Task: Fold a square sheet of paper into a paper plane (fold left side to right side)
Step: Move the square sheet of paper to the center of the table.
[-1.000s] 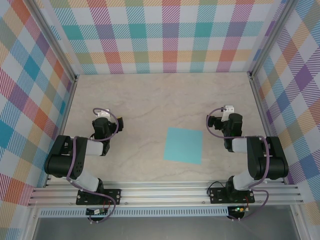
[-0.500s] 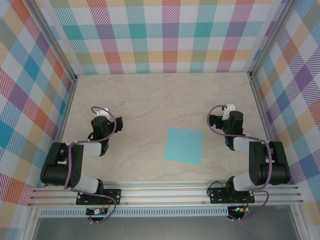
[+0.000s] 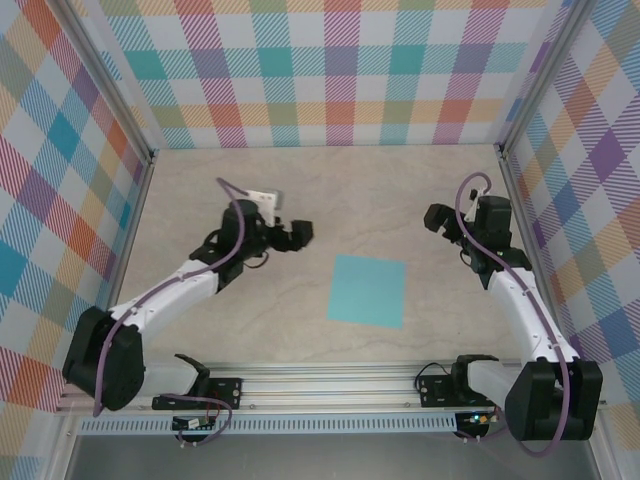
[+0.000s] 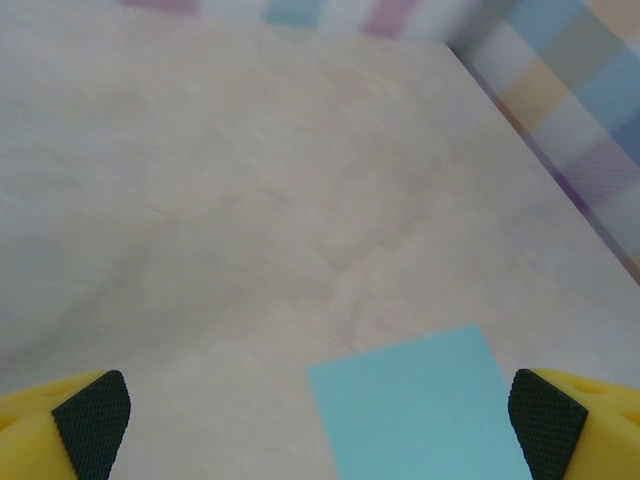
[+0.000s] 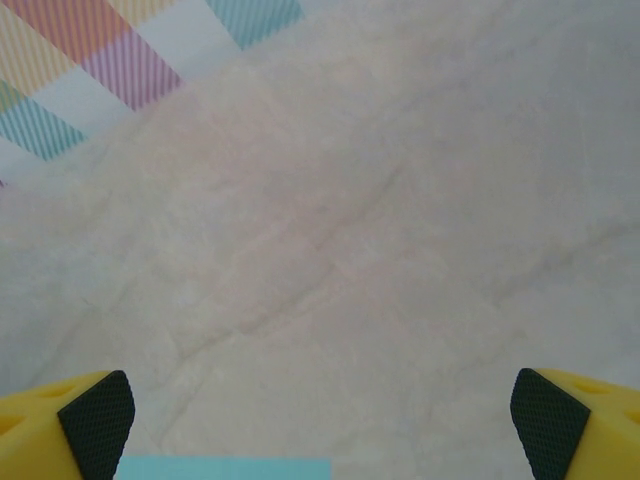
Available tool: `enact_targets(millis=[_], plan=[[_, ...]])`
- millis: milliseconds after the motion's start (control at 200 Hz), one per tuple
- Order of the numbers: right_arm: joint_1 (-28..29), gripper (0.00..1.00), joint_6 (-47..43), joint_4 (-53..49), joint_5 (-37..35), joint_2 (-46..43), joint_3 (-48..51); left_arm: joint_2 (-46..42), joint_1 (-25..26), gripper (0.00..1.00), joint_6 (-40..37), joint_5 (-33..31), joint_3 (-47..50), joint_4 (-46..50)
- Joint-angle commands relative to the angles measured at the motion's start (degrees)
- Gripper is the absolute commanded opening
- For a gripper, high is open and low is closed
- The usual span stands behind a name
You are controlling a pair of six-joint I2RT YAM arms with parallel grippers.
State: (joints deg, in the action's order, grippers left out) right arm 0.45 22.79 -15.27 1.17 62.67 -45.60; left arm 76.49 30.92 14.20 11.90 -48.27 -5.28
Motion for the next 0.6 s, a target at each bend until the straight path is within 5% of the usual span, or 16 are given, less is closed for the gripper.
enact_targets(millis=[0,235,595], plan=[[-0.2,1.0,2.9,-10.1,-0.6,-0.7,-2.1,7.0,7.4,1.0,2.5,8.8,-3.7,6.0],[-0.1,1.0,2.7,-12.3,-2.5,-0.9,-3.0,23.6,15.2,1.0,3.1,13.7,-12.8,6.3],[-0.1,1.0,3.1,-12.9,-2.6,-0.3,-3.2,36.8,16.4,1.0,2.8,13.1,-23.6,14.6]])
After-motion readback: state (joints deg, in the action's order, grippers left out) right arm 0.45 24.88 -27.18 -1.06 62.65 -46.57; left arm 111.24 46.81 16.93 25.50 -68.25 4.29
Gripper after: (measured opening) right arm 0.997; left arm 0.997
